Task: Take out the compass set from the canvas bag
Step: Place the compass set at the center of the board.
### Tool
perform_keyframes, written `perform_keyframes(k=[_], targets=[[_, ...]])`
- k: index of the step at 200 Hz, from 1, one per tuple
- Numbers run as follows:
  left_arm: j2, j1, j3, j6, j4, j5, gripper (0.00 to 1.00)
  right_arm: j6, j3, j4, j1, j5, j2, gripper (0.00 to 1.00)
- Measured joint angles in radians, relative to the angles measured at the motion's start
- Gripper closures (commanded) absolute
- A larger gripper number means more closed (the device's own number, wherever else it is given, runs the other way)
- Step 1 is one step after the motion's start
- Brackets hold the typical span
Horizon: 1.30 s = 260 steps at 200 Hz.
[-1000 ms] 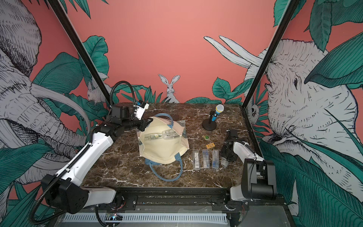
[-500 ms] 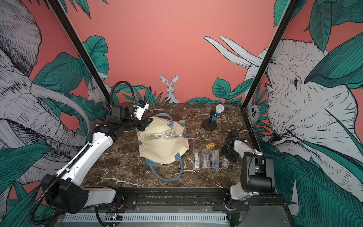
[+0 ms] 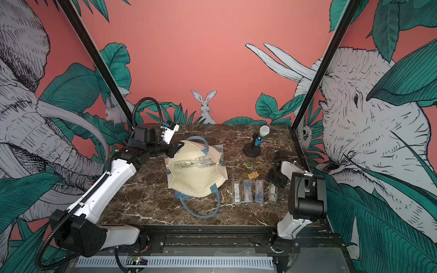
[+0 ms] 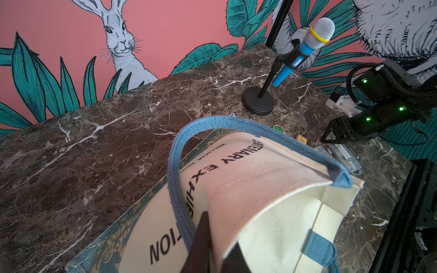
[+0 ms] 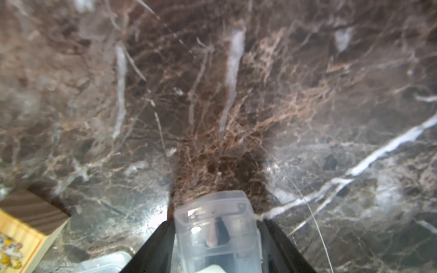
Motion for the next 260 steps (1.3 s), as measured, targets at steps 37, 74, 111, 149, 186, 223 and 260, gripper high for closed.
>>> perform_keyframes(k=[37,74,111,149,186,223,260], targets=[[0.0,0.0,0.0,0.0,0.0,0.0,1.0,-0.021,0.001,0.002,0.0,-0.013,0.002,0.48],[0.0,0.0,0.0,0.0,0.0,0.001,1.0,-0.038,-0.005,0.01,0.0,-0.023,-0.005,0.53],[0.0,0.0,0.0,0.0,0.0,0.003,1.0,-0.071,-0.02,0.019,0.002,-0.042,-0.021,0.55],[0.0,0.0,0.0,0.0,0.0,0.003,1.0,-0.089,-0.035,0.025,0.012,-0.059,-0.034,0.52],[0.0,0.001,0.0,0.0,0.0,0.003,1.0,-0.092,-0.035,0.021,0.021,-0.067,-0.034,0.4],[0.0,0.001,0.0,0.0,0.0,0.003,1.0,-0.099,-0.026,-0.019,0.021,-0.062,-0.079,0.37],[0.0,0.001,0.0,0.0,0.0,0.003,1.0,-0.122,0.025,-0.101,0.096,-0.037,-0.233,0.4]])
